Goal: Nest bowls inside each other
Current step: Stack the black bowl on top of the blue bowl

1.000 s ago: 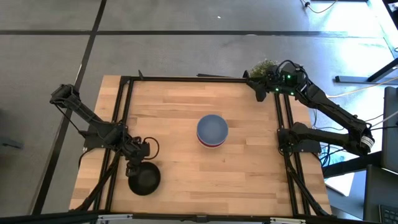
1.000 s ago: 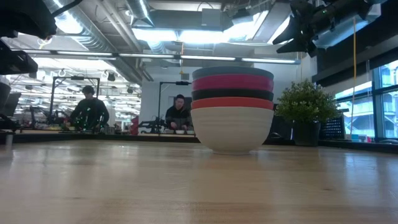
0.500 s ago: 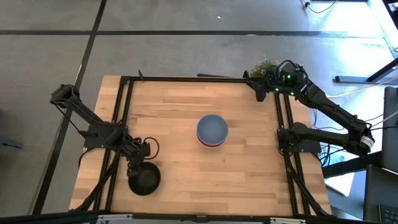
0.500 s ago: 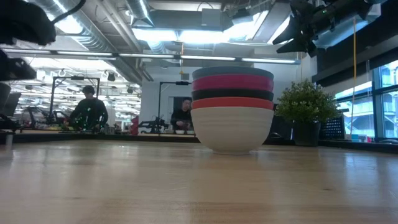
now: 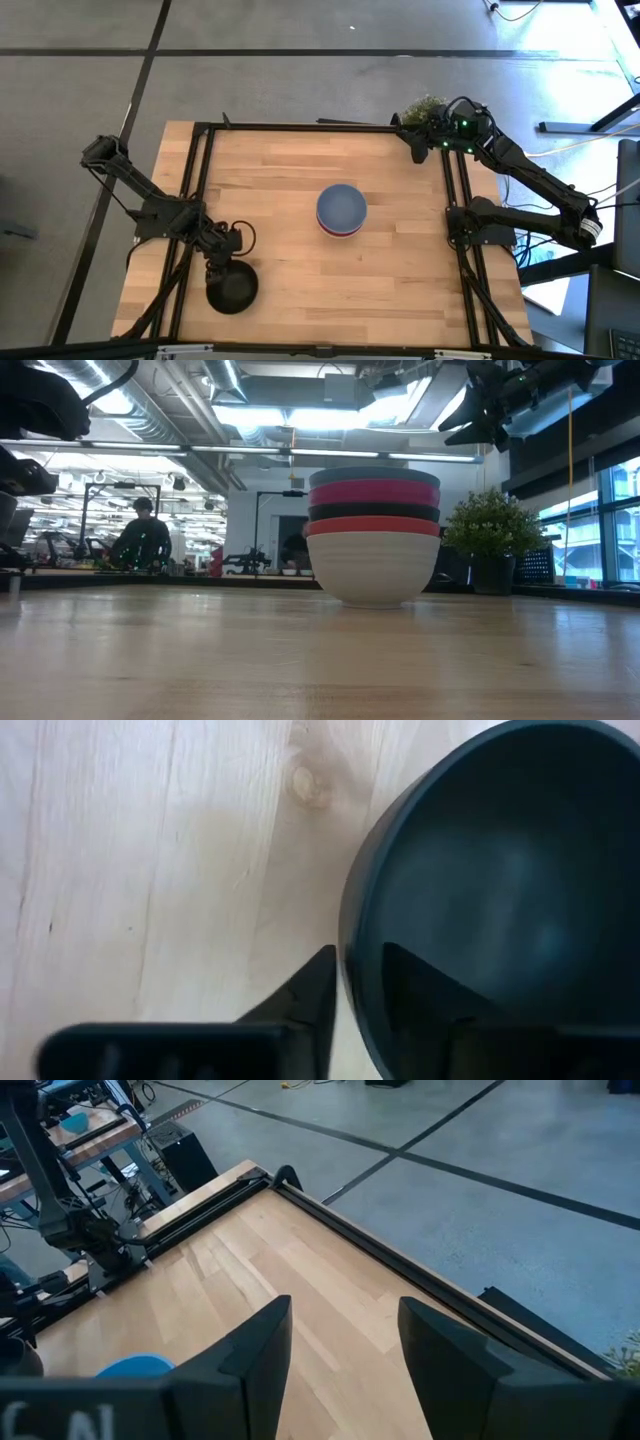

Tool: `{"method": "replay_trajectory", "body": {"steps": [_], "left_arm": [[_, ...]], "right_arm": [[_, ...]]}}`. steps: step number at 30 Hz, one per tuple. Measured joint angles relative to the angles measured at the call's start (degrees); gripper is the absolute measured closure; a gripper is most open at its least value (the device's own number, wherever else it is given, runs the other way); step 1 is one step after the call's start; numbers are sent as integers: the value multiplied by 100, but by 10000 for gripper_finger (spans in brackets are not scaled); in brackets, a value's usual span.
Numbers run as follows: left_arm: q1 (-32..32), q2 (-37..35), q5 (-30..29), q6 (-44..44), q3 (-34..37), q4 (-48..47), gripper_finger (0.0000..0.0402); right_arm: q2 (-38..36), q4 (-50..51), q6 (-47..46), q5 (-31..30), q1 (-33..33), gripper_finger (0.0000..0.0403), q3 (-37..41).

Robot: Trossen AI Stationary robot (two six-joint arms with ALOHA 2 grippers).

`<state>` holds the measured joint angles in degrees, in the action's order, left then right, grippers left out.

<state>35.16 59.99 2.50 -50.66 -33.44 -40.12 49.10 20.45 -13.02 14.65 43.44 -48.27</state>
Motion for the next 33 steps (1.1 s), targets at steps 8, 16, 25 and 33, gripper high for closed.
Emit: {"method": "replay_trajectory", "body": {"steps": [8,16,25,33], "left_arm": [[0,0,-126,-10,2,-42,391],[-331,0,-317,-283,3,-36,397],[-1468,0,-117,286,-364,196,399],[-2762,0,-140,1801,-1874,262,399]], "right_arm": [[0,-2,20,-1,0,217,1],[0,-4,26,-2,0,217,2],[0,74,15,-3,0,217,0],[-2,277,144,8,-2,217,1]]}}
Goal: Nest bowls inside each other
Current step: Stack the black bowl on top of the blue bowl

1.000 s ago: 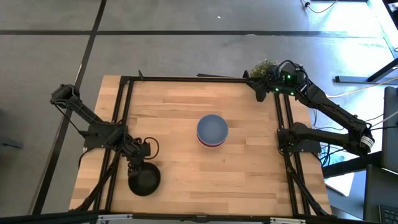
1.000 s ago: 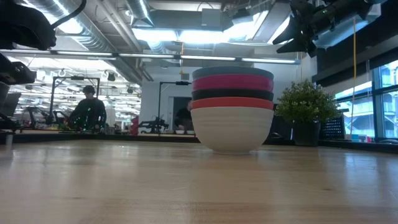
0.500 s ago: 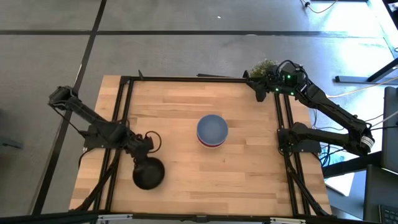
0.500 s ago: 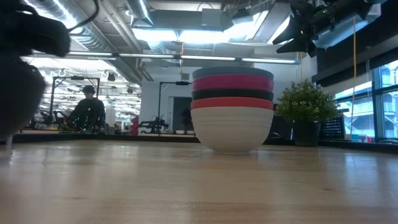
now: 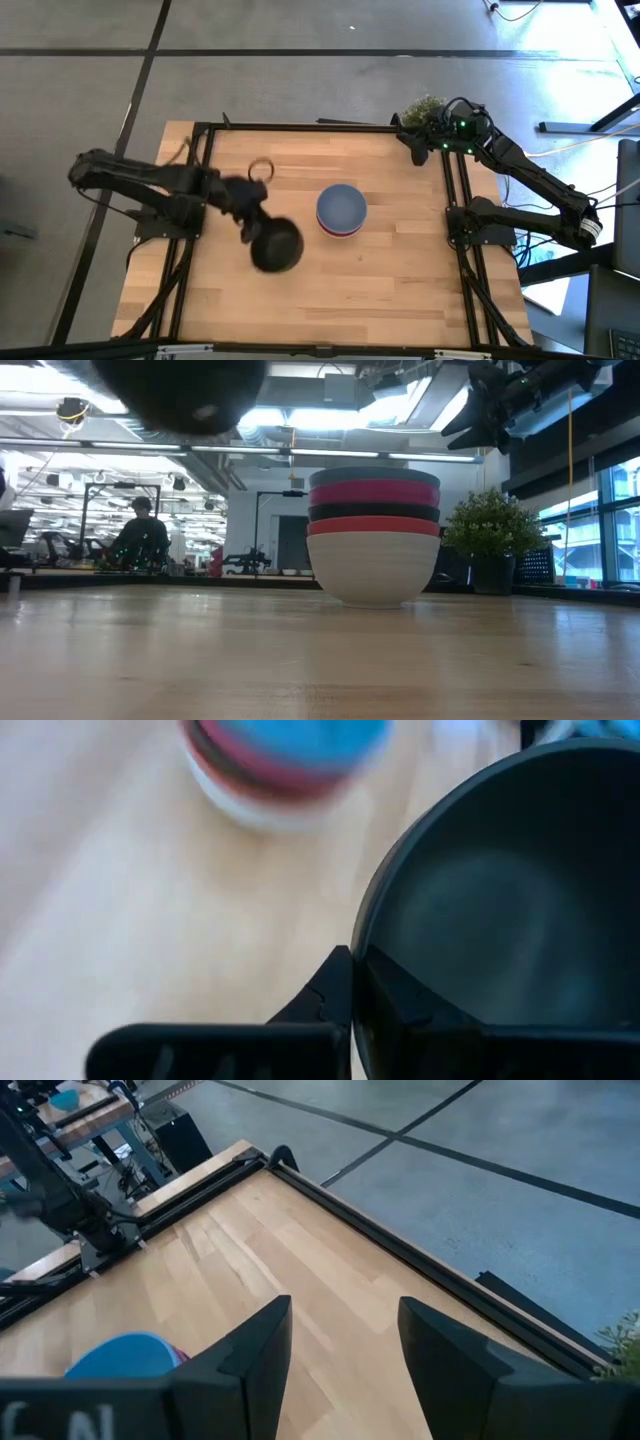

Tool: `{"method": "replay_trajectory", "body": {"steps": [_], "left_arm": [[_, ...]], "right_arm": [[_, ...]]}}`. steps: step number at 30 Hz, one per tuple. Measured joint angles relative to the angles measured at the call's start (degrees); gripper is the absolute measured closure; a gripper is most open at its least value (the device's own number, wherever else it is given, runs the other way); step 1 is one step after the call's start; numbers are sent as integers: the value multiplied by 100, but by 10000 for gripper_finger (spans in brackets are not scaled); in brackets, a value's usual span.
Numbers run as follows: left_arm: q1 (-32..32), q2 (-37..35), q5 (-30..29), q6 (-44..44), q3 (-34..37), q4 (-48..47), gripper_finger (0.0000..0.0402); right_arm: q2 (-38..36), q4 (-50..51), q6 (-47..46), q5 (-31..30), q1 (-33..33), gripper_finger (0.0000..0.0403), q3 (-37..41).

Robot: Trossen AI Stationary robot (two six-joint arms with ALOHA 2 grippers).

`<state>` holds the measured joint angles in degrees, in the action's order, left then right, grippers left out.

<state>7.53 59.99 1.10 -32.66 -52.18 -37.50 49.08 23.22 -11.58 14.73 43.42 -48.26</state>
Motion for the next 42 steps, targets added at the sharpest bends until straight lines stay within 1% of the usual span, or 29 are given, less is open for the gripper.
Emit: {"method": "replay_trajectory", "body": {"steps": [2,5,9,12,15,17,21,25,28,30,32,34,36,40,42], "left_arm": [[-352,38,-62,94,-344,-172,399],[-831,355,-67,475,-754,-411,399],[-1233,1100,23,1033,-1325,-420,399],[-1481,1854,233,1502,-1817,-510,399],[-1675,2450,398,1922,-2520,-785,400],[-1760,2746,489,2184,-3073,-1158,400],[-1886,3183,426,2421,-4228,-1918,400],[-1995,3625,273,2571,-5019,-2194,400],[-2073,4003,292,2594,-5373,-2294,400],[-2107,4293,302,2682,-5533,-2521,400],[-2134,4545,316,2707,-5621,-2655,400],[-2153,4731,500,2763,-5650,-2627,400],[-2157,4836,716,2834,-5660,-2486,400],[-2147,4931,919,2831,-5668,-2251,400],[-2149,4940,886,2791,-5668,-2194,400]], "right_arm": [[0,37,8,1,2,217,0],[0,102,57,3,0,217,-1],[0,212,150,4,0,217,0],[0,262,167,4,0,217,-1],[0,267,219,67,0,217,-1],[-10,365,316,79,0,217,-1],[-13,744,491,81,0,217,-1],[-13,936,683,81,0,217,-1],[-13,929,768,81,0,217,-1],[-13,932,818,80,0,217,-1],[-13,930,893,84,0,217,-1],[-13,931,902,82,0,217,-1],[-13,929,931,84,0,217,-1],[-13,929,1039,84,0,217,-1],[-13,928,1052,84,2,217,-1]]}}
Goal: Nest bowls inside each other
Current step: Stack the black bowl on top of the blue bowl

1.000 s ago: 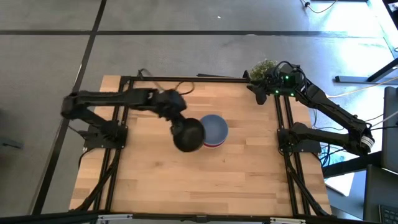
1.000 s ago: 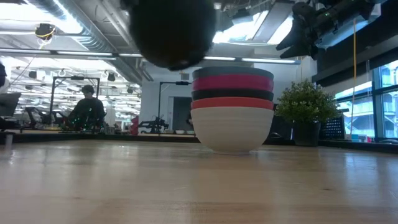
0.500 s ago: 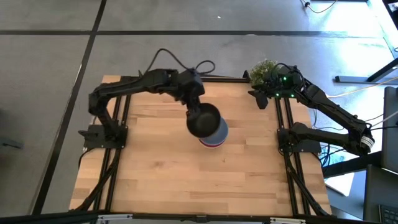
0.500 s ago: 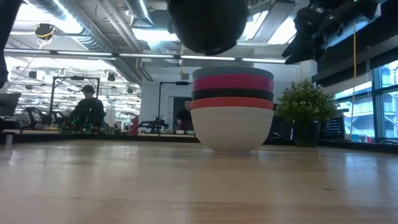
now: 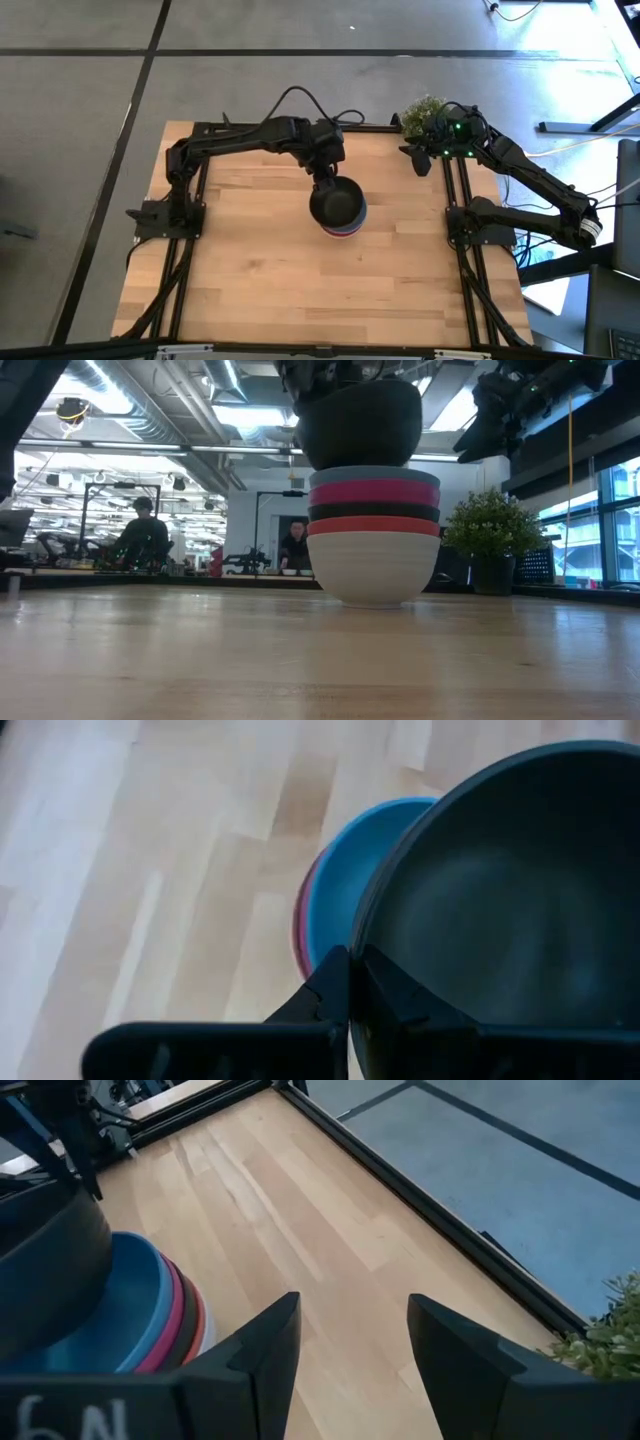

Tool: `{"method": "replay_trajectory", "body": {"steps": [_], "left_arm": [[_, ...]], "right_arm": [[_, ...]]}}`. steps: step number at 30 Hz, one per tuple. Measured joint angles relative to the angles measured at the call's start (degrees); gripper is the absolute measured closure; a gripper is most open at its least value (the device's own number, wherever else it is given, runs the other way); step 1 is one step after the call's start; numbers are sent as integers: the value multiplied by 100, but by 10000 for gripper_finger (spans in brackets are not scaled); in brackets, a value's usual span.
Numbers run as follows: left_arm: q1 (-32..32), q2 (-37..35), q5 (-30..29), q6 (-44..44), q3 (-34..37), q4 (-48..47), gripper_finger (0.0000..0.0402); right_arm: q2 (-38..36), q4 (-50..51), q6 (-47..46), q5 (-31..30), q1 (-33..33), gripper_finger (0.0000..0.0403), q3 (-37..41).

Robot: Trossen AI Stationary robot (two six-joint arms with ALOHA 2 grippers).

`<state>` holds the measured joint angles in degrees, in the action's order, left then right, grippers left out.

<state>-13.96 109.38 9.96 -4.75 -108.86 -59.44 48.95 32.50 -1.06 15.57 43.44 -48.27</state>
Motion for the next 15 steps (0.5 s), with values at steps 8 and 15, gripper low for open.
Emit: {"method": "replay_trajectory", "body": {"steps": [8,15], "left_arm": [[52,-3,-108,-96,0,270,400],[85,94,5,-109,-11,417,400]], "right_arm": [[0,-5,130,-64,2,217,0],[0,-3,126,-81,2,217,0]]}}
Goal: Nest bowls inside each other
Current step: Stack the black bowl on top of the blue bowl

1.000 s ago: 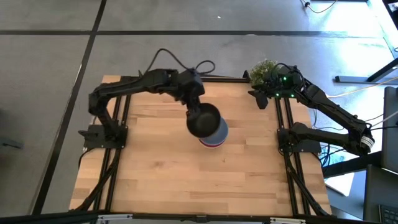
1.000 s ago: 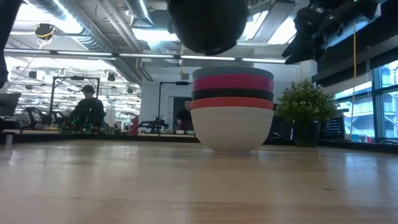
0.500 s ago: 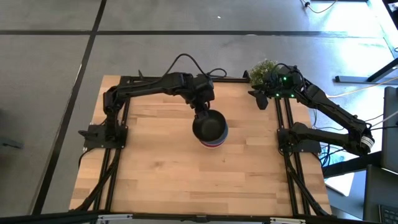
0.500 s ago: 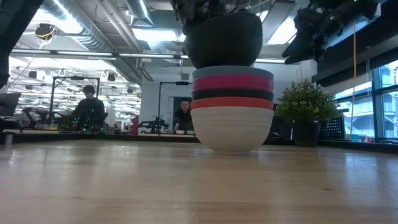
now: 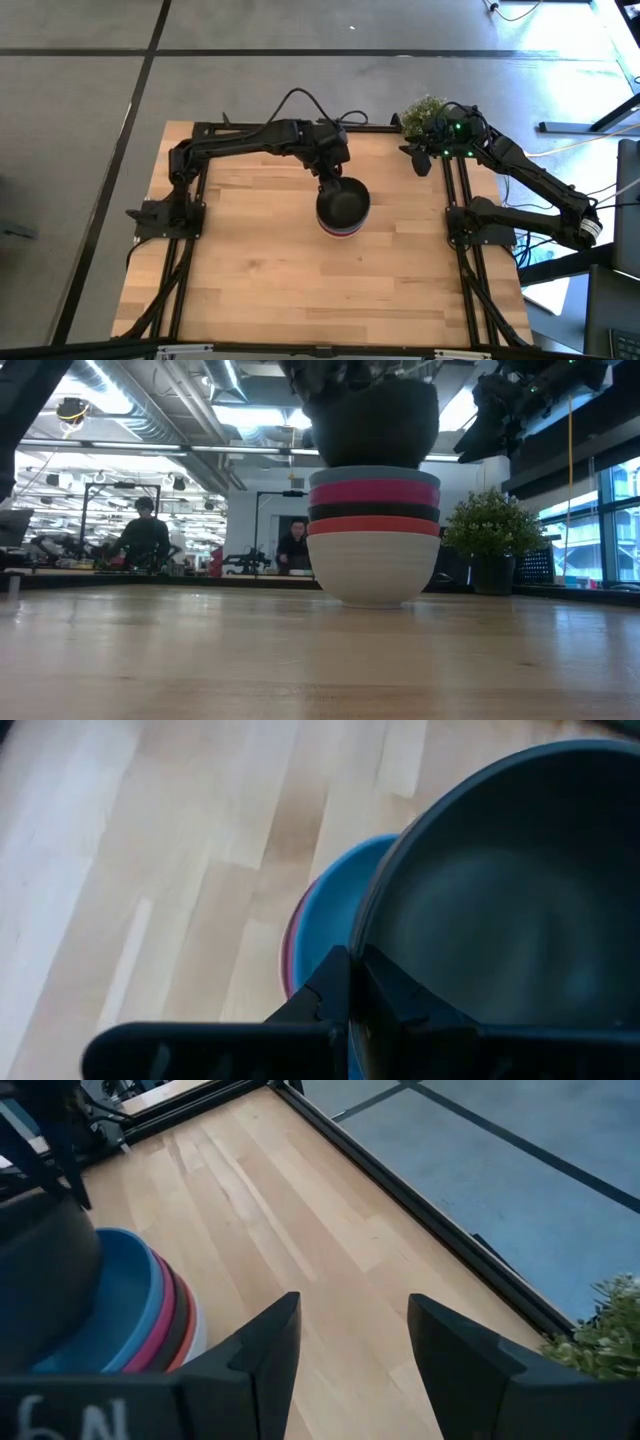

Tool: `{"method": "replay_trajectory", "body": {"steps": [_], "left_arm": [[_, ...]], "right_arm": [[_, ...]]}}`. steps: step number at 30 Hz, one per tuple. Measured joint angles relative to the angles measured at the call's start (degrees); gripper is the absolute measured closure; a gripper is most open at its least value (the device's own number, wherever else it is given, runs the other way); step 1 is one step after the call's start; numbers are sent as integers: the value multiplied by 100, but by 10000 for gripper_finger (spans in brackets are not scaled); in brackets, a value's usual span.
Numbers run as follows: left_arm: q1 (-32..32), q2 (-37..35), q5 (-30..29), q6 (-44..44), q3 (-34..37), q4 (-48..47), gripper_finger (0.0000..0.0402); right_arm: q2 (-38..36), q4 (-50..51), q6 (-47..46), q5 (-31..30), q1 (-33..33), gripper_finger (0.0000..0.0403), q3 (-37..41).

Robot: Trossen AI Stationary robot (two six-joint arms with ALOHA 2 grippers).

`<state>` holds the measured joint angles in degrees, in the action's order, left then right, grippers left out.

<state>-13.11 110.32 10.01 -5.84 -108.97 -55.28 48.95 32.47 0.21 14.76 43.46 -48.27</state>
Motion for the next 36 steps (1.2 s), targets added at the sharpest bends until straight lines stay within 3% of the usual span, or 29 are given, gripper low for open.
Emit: {"method": "replay_trajectory", "body": {"steps": [17,27,36], "left_arm": [[68,457,-80,10,13,-316,399],[64,457,-189,-112,13,-127,322],[64,456,-185,-101,13,-102,310]], "right_arm": [[0,4,-9,-13,2,217,0],[2,2,6,-13,2,217,0],[2,2,32,-13,2,217,0]]}}
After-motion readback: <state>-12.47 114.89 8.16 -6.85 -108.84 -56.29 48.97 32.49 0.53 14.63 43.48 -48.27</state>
